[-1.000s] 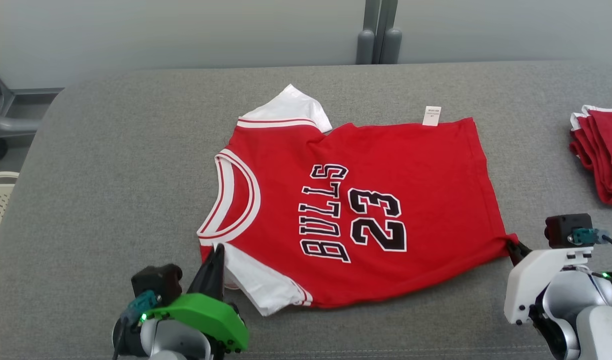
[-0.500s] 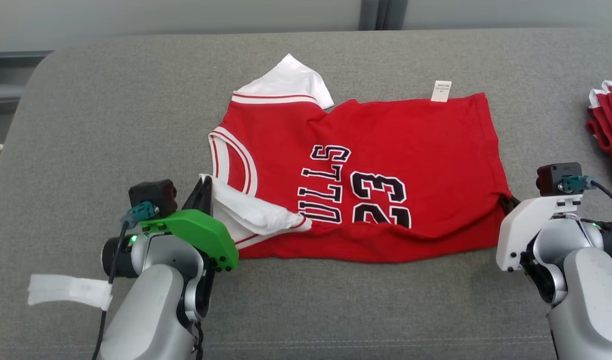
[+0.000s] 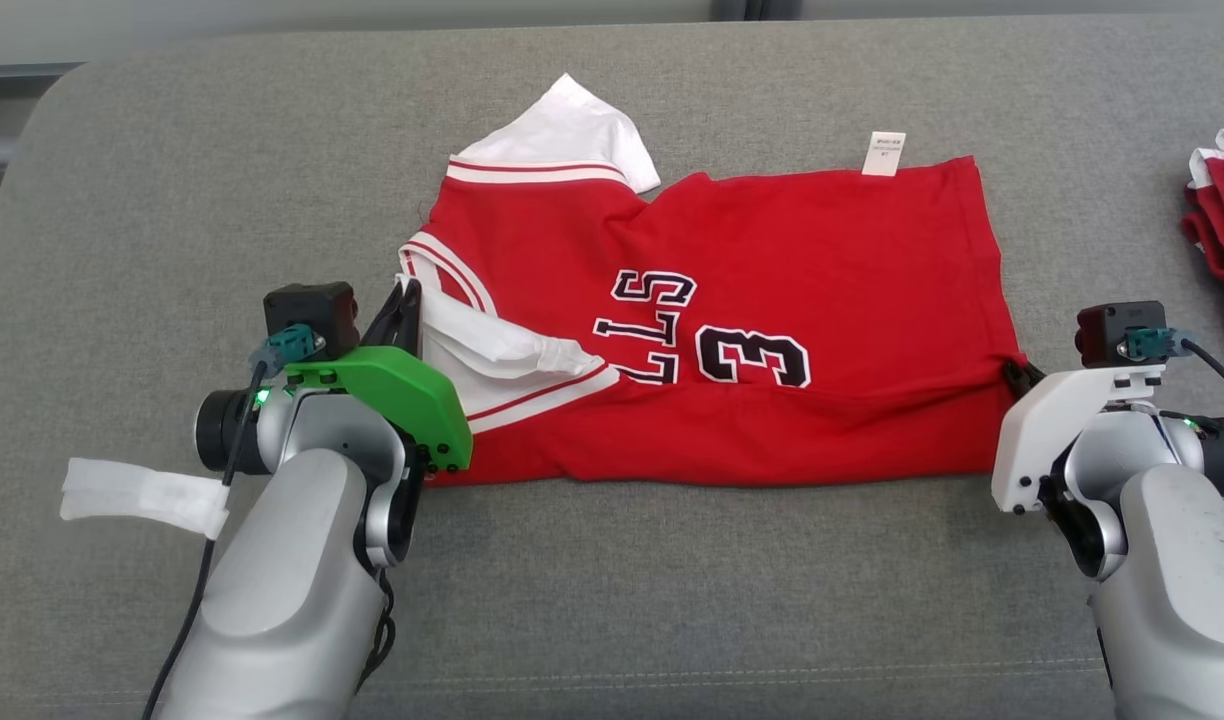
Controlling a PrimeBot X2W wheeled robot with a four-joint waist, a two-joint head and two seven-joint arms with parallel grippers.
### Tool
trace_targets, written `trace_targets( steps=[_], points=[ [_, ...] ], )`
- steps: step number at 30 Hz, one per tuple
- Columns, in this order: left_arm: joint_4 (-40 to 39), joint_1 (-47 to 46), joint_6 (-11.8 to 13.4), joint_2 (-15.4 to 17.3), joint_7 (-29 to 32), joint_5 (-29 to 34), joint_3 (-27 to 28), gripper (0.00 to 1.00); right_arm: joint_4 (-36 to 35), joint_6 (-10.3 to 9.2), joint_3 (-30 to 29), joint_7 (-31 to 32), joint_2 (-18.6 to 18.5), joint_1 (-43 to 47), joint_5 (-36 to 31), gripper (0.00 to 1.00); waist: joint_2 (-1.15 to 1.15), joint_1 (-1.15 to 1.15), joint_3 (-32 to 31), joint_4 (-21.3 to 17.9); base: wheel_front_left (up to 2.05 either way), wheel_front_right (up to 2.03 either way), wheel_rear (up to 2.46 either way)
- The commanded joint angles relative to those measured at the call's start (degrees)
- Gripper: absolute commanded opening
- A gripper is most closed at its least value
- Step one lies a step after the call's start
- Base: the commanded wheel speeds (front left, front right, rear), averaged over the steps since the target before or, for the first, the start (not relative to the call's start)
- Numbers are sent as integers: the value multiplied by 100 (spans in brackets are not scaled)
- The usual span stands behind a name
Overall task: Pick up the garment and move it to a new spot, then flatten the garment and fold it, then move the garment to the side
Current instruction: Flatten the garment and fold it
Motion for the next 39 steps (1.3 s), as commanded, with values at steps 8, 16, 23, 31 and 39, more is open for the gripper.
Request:
trace_targets(
  steps=[8,16,23,31,39],
  points=[
    [371,-408,-21,24,-170,85,-38,0,248,-9,-20,-256,14,-234,-131,0,0,0,28,-90,0,0,0],
    [741,-550,67,26,-233,103,-57,100,418,-9,-94,-653,159,-370,-80,100,0,0,28,-93,0,0,0],
    [887,-378,85,33,-476,12,3,100,448,-9,1,-1089,130,-451,39,100,0,0,-89,-71,0,0,0],
    [848,328,75,173,-512,41,-161,100,72,-9,-177,-434,28,256,233,100,0,0,-396,39,0,0,0],
    [619,1005,237,334,-240,117,-376,100,-746,-9,-424,39,151,1103,249,100,0,0,-430,-7,0,0,0]
  ],
)
